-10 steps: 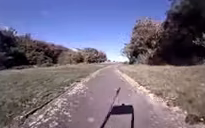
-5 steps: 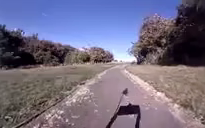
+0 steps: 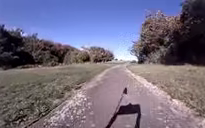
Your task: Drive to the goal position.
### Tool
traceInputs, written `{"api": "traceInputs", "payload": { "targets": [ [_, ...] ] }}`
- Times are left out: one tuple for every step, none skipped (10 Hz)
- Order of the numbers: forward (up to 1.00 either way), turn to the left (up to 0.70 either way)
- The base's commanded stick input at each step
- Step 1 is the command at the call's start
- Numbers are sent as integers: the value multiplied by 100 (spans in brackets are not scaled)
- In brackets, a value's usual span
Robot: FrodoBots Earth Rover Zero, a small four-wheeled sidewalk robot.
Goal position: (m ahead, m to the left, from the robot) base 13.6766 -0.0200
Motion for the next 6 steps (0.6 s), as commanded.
{"api": "traceInputs", "payload": {
  "targets": [
    [100, -11],
    [100, -20],
    [100, -29],
    [100, -33],
    [100, -34],
    [100, -34]
  ]
}}
